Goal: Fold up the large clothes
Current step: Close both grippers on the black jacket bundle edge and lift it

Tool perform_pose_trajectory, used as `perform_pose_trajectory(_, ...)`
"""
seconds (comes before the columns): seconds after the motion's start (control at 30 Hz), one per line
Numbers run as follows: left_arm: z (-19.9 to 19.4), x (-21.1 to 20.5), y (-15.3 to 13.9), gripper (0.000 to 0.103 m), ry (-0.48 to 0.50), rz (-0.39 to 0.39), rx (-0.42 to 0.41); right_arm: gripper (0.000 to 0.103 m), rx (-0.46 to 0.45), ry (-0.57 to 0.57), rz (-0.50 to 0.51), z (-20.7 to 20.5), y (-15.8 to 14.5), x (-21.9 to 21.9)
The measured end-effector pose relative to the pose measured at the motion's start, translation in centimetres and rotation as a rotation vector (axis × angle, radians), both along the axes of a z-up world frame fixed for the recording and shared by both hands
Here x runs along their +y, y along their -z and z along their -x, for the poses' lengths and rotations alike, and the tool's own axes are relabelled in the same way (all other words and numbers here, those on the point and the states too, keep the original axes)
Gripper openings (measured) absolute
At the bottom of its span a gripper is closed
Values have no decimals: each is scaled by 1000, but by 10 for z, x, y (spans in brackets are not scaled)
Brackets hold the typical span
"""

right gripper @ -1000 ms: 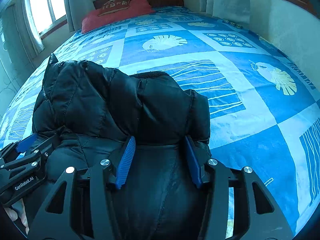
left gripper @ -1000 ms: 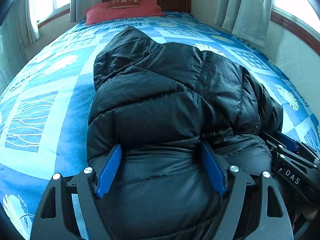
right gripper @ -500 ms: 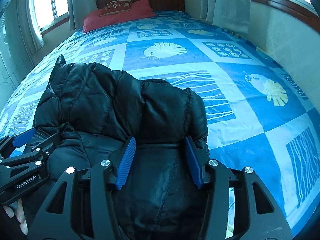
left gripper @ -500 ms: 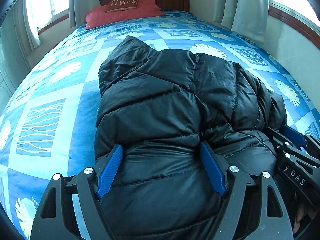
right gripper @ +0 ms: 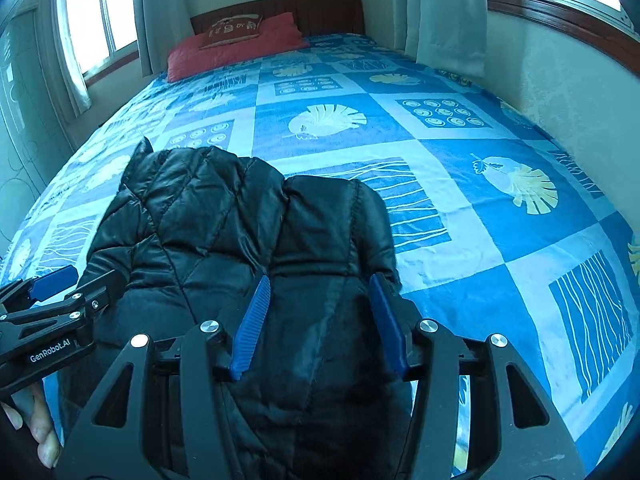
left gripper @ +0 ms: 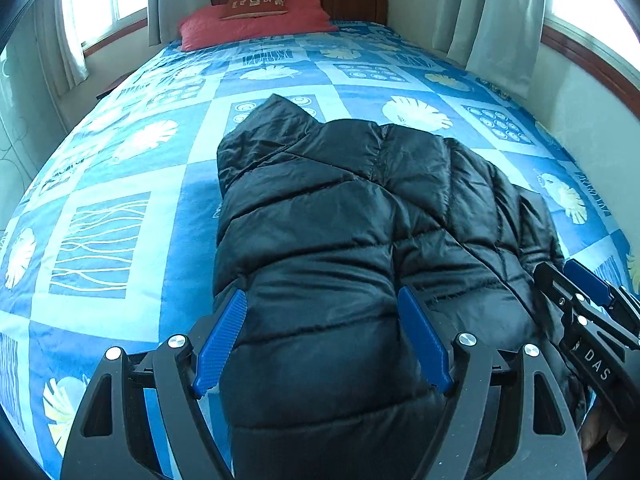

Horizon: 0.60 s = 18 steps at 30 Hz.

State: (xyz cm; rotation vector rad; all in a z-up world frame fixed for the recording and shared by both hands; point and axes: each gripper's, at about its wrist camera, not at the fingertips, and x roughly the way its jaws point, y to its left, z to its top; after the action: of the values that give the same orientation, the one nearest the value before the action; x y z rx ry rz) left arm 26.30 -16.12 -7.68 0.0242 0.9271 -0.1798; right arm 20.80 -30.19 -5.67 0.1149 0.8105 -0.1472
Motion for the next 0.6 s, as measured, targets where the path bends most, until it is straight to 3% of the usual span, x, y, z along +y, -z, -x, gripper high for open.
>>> perform_pose_trajectory(0.13, 12, 7, -5, 77, -5, 32, -6, 58, -16, 6, -16, 13, -8, -3)
perform_pose_trajectory(0.3, 26, 25, -9, 77, -38, 116, 9, 59, -26, 8, -45, 29, -17, -7)
perform_pose_trajectory(0.43, 33, 58, -7, 77, -125, 288, 40, 70, -38, 25, -119, 38, -19, -21)
perform_pose_trajectory(0.6, 39, 89, 29, 77, -272, 567, 187, 71, 2, 82, -231, 32, 1, -39)
